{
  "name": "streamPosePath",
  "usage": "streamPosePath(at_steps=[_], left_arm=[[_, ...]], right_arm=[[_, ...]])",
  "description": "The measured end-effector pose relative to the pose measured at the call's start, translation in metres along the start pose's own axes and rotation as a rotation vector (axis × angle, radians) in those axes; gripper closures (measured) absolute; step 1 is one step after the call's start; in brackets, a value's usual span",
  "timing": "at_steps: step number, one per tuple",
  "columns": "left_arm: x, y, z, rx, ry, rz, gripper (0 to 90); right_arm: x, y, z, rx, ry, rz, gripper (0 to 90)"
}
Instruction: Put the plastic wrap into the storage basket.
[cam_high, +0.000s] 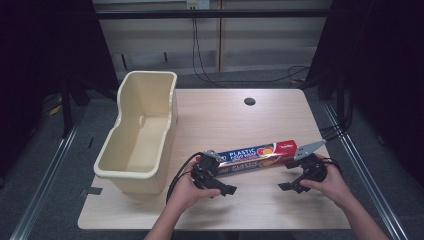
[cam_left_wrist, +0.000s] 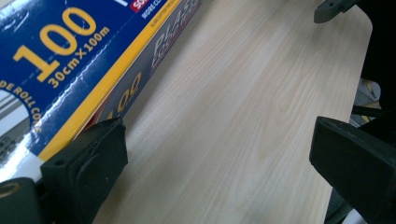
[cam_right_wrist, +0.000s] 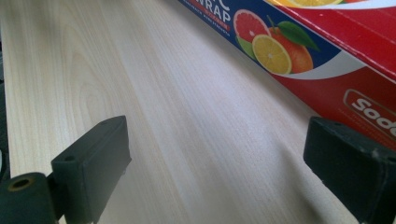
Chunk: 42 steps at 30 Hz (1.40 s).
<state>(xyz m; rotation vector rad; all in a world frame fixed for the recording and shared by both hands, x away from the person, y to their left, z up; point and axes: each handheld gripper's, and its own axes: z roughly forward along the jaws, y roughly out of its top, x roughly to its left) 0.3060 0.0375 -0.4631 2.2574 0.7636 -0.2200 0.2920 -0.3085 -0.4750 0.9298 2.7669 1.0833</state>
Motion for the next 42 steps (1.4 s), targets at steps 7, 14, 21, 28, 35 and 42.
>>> streamPosePath(at_steps=[7,14,21,28,35,42], left_arm=[[-0.004,0.018,-0.01,-0.014,0.033,0.058,5.1],[-0.005,0.048,-0.015,-0.005,0.069,0.104,5.6],[0.0,0.086,-0.001,0.022,0.098,0.17,6.9],[0.009,0.103,0.024,0.059,0.118,0.21,7.4],[0.017,0.107,0.051,0.083,0.105,0.213,8.6],[0.018,0.108,0.068,0.135,0.104,0.252,14.1]], right_arm=[[0.0,0.001,-0.002,-0.013,-0.002,-0.006,7.4],[0.001,0.001,-0.001,-0.02,0.005,-0.012,7.5],[0.001,0.002,-0.003,-0.031,0.005,-0.021,7.6],[0.001,0.002,-0.003,-0.036,0.008,-0.029,7.6],[0.001,0.003,-0.005,-0.043,0.002,-0.028,7.7],[0.0,0.003,-0.005,-0.047,0.008,-0.026,7.8]])
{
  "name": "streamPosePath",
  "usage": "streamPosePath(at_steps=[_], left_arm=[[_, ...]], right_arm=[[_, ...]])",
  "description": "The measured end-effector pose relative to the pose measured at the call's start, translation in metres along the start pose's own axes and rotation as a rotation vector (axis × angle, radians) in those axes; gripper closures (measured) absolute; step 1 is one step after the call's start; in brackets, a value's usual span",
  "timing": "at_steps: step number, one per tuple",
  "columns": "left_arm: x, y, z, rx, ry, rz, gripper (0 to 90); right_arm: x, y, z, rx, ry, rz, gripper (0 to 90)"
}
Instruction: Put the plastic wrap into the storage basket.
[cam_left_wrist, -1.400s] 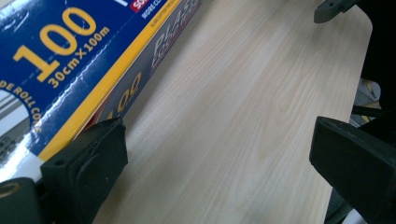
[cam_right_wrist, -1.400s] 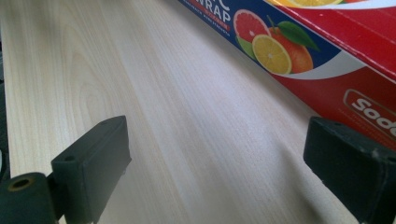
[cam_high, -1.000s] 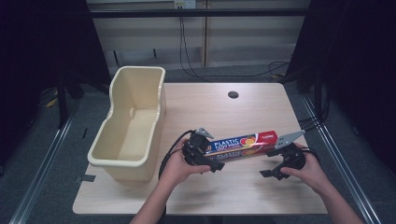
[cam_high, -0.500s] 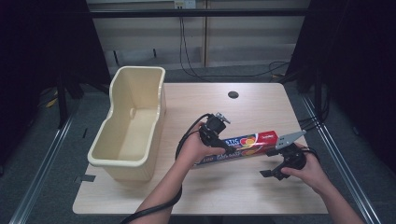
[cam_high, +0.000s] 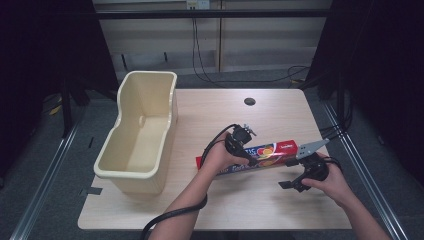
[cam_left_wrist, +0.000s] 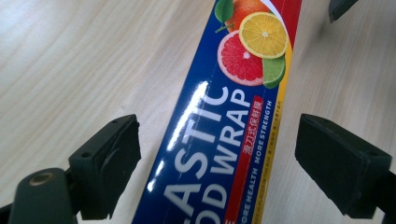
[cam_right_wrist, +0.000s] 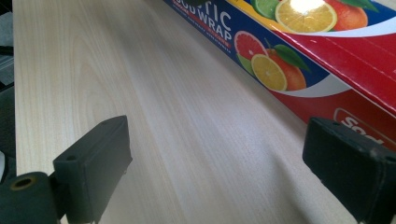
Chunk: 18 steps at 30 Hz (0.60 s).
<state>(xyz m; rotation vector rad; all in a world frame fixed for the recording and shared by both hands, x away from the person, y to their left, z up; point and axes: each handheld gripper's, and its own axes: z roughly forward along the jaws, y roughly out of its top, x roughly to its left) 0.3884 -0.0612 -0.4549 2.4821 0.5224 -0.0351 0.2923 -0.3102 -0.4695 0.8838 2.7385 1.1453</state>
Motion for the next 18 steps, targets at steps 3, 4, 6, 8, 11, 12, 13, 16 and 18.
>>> streamPosePath(at_steps=[3,4,6,8,11,12,13,16,18], left_arm=[[0.0,0.001,0.005,-0.009,-0.005,0.002,16.4],[0.0,0.001,0.007,-0.001,-0.021,0.007,23.9],[-0.001,0.002,0.011,0.021,-0.012,0.009,25.3],[-0.001,0.003,0.013,0.027,-0.006,0.029,26.0],[-0.001,0.004,0.017,0.022,-0.009,0.042,28.7],[-0.002,0.004,0.018,0.017,-0.011,0.029,29.2],[0.0,0.005,0.017,0.041,-0.009,0.064,29.2],[0.0,0.006,0.018,0.049,-0.019,0.034,30.8],[-0.002,0.009,0.017,0.072,-0.022,-0.006,32.7]], right_arm=[[0.0,0.0,0.0,0.002,-0.003,-0.006,7.7],[0.0,0.0,0.0,-0.001,0.003,-0.003,7.7],[0.001,0.0,0.0,0.0,0.0,-0.003,7.7],[0.001,0.0,0.0,0.0,-0.001,-0.003,7.7],[0.0,0.0,0.0,0.0,0.003,0.0,7.6],[0.0,0.0,0.0,0.001,0.002,-0.002,7.7],[0.0,0.0,0.0,0.001,0.002,-0.002,7.7],[0.0,0.0,0.0,0.0,-0.003,-0.002,7.7],[0.0,0.0,0.0,-0.001,-0.001,-0.002,7.7]])
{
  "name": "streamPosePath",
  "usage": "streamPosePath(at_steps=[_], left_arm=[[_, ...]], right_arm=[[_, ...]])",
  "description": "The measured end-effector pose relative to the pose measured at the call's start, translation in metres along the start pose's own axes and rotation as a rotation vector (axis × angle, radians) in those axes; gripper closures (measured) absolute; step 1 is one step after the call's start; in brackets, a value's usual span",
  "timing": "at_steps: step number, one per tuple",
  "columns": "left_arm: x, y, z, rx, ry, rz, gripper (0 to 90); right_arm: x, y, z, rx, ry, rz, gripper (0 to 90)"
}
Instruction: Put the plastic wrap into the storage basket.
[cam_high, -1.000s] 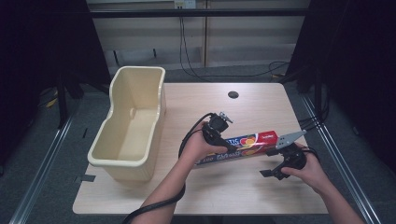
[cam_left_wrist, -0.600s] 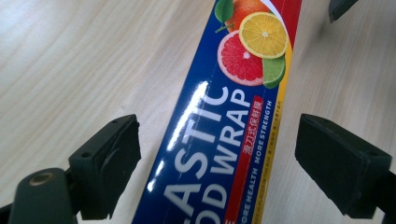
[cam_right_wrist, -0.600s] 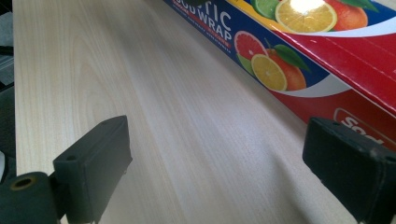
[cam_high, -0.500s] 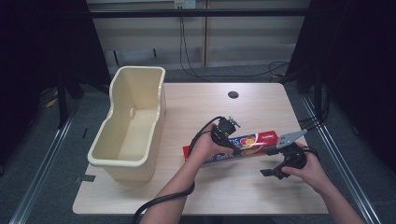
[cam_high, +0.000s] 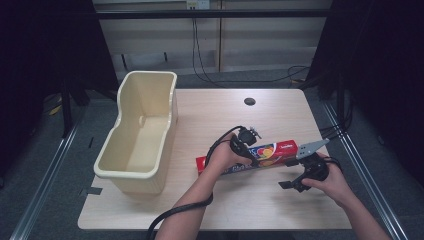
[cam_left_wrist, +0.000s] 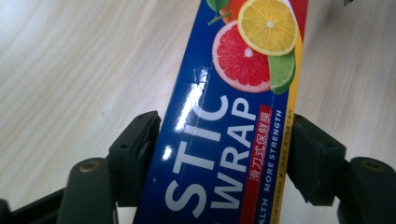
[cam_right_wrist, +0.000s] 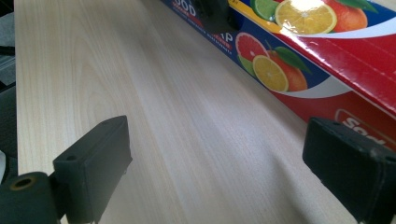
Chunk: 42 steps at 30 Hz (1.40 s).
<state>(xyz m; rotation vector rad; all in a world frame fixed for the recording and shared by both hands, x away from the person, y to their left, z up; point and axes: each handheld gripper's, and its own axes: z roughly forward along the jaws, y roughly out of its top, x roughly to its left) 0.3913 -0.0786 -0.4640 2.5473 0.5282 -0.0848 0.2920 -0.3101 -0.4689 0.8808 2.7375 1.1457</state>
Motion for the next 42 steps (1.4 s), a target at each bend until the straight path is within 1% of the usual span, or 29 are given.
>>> streamPosePath(at_steps=[2,3,4,5,7,8,10,11,12,13,14,15,16,18,19,20,21,25,27,28,29,30,33,34,36,39,40,41,42], left_arm=[[-0.001,0.003,-0.002,0.036,0.003,-0.052,35.0],[0.0,0.003,-0.004,0.037,0.0,-0.053,37.9],[-0.001,0.003,-0.006,0.051,0.001,-0.061,37.9],[-0.001,0.003,-0.007,0.053,0.009,-0.087,38.8],[0.0,0.003,-0.013,0.067,0.005,-0.101,39.5],[0.001,0.003,-0.016,0.055,0.006,-0.118,39.7],[0.001,0.003,-0.023,0.073,0.011,-0.137,40.0],[0.002,0.003,-0.028,0.076,0.013,-0.152,40.2],[0.003,0.004,-0.035,0.079,0.021,-0.189,40.4],[0.003,0.004,-0.035,0.079,0.021,-0.189,40.5],[0.005,0.004,-0.041,0.086,0.027,-0.181,40.5],[0.005,0.004,-0.045,0.084,0.031,-0.199,40.5],[0.006,0.005,-0.05,0.087,0.035,-0.199,40.6],[0.007,0.006,-0.061,0.081,0.039,-0.22,40.6],[0.007,0.006,-0.061,0.081,0.039,-0.22,40.6],[0.008,0.006,-0.067,0.074,0.039,-0.225,40.6],[0.008,0.007,-0.072,0.08,0.042,-0.229,40.7],[0.008,0.01,-0.086,0.082,0.064,-0.262,40.7],[0.01,0.011,-0.095,0.085,0.063,-0.281,40.8],[0.01,0.011,-0.095,0.085,0.063,-0.281,40.8],[0.01,0.013,-0.102,0.085,0.068,-0.305,40.8],[0.01,0.013,-0.102,0.085,0.068,-0.305,40.8],[0.01,0.015,-0.114,0.081,0.075,-0.327,40.8],[0.012,0.015,-0.118,0.086,0.074,-0.323,40.9],[0.013,0.016,-0.124,0.086,0.083,-0.355,40.9],[0.016,0.016,-0.137,0.088,0.094,-0.367,40.9],[0.016,0.016,-0.137,0.088,0.094,-0.367,40.9],[0.017,0.016,-0.141,0.088,0.094,-0.377,40.9],[0.018,0.017,-0.146,0.082,0.098,-0.398,40.9]], right_arm=[[0.0,0.0,0.0,0.0,0.001,0.001,7.7],[0.001,0.0,0.0,-0.004,0.002,-0.001,7.7],[0.001,0.0,0.0,-0.004,0.002,-0.001,7.7],[0.001,0.0,0.0,-0.005,0.003,-0.002,7.7],[0.001,0.0,-0.001,-0.005,-0.001,-0.005,7.6],[0.001,0.0,-0.001,-0.005,-0.001,-0.005,7.6],[0.0,0.001,0.0,-0.008,-0.002,-0.004,7.5],[0.001,0.001,0.0,-0.007,-0.005,-0.002,7.5],[0.001,0.001,0.0,-0.008,0.002,-0.003,7.5],[0.001,0.001,0.0,-0.008,0.002,-0.003,7.5],[0.001,0.001,0.0,-0.008,0.001,-0.001,7.4],[0.001,0.001,0.0,-0.01,0.003,-0.001,7.3],[0.001,0.001,-0.001,-0.011,0.003,0.0,7.2],[0.001,0.001,0.0,-0.015,0.003,-0.001,6.7],[0.001,0.001,0.0,-0.015,0.003,-0.001,6.7],[0.001,0.001,0.0,-0.017,0.005,-0.002,6.5],[0.001,0.002,0.0,-0.019,0.007,0.002,5.6],[0.0,0.002,0.001,-0.022,0.009,0.006,4.7],[0.001,0.002,0.001,-0.024,0.005,0.005,3.9],[0.001,0.002,0.001,-0.024,0.005,0.005,3.9],[0.001,0.002,0.001,-0.025,-0.006,-0.004,3.8],[0.001,0.002,0.001,-0.025,-0.006,-0.004,3.8],[0.001,0.002,0.002,-0.024,-0.004,-0.006,2.9],[0.001,0.002,0.002,-0.026,0.0,-0.008,2.8],[0.001,0.002,0.002,-0.024,-0.002,-0.012,2.9],[0.002,0.003,0.002,-0.028,0.001,-0.01,2.9],[0.002,0.003,0.002,-0.028,0.001,-0.01,2.9],[0.002,0.003,0.002,-0.029,0.0,-0.013,2.7],[0.001,0.003,0.002,-0.03,-0.003,-0.013,2.6]])
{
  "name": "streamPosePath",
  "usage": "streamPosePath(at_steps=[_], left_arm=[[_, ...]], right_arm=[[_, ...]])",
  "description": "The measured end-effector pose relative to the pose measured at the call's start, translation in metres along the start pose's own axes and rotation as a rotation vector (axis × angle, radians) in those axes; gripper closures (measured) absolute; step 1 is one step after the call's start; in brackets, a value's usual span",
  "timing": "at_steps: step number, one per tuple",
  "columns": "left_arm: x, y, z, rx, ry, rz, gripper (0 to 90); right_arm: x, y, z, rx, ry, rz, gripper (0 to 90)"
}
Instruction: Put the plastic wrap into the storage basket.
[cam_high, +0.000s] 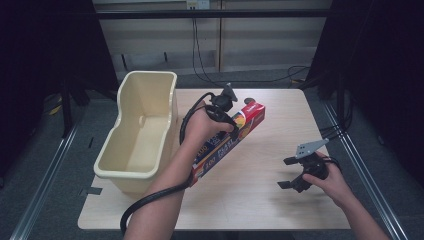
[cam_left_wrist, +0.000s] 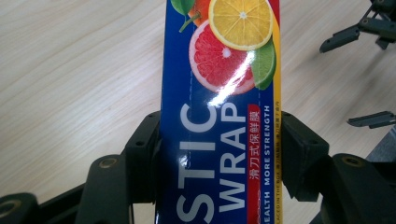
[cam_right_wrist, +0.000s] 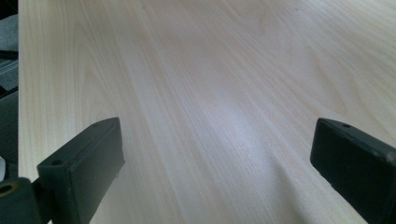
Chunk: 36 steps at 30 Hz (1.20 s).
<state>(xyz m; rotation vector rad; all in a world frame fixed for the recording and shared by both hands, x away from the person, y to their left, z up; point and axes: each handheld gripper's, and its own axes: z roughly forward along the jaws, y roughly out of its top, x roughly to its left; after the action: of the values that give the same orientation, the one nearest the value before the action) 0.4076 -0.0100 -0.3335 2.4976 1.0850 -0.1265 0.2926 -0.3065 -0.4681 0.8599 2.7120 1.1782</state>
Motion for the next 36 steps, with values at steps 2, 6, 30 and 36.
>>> streamPosePath(at_steps=[2,6,30,36], left_arm=[[0.0,0.0,-0.004,0.002,0.013,-0.004,40.9],[0.003,0.001,-0.016,0.008,0.024,-0.017,40.9],[0.022,-0.005,-0.081,0.003,0.069,-0.162,41.0],[0.027,-0.007,-0.091,0.0,0.081,-0.189,40.9]], right_arm=[[0.0,0.0,0.0,-0.001,-0.001,0.001,2.6],[0.0,0.0,-0.001,-0.001,0.004,0.003,2.6],[0.001,0.001,0.0,-0.001,0.009,0.001,2.7],[0.001,0.001,0.0,-0.002,0.007,0.002,2.7]])
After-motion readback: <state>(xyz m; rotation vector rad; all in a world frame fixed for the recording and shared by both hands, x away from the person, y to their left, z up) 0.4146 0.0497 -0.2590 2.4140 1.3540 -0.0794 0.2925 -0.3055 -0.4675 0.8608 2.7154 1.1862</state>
